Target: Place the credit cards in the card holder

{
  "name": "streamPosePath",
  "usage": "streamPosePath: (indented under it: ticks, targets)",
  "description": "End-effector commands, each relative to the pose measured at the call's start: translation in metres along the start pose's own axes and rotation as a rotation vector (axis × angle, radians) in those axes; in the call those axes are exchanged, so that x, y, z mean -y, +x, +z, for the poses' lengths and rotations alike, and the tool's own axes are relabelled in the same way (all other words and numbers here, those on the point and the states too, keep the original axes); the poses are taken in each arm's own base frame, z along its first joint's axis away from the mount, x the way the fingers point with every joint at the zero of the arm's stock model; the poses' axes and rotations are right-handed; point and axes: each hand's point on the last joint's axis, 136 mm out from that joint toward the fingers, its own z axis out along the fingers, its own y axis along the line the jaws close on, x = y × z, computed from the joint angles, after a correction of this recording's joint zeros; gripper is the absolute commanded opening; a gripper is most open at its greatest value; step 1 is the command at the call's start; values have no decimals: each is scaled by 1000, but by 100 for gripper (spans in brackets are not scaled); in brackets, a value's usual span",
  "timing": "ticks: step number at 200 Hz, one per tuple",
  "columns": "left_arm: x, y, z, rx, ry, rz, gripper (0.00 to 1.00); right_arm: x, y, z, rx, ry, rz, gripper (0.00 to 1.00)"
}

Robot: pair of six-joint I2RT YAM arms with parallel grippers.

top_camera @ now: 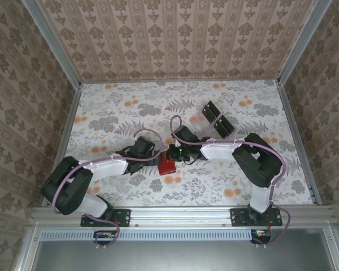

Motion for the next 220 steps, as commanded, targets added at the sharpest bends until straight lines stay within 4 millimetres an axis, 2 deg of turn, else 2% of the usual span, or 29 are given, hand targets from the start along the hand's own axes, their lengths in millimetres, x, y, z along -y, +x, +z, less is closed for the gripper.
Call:
streamPosePath:
  ticks: [1,54,79,131,220]
  targets:
    - [9,23,11,-88,54,1,100,7,12,-4,-25,17,6,0]
    - [10,24,12,-90,53,4,100,-17,-3,-26,53,-53,-16,0]
    - [10,24,12,-91,54,4,100,-24,-5,-30,58,-69,-25,0]
    - [12,23,13,-91,58,6,100,-26,2,-18,20,-74,-26,0]
    - [11,25,13,-92,55,6,100,-10,12,0,-18,-34,-9,0]
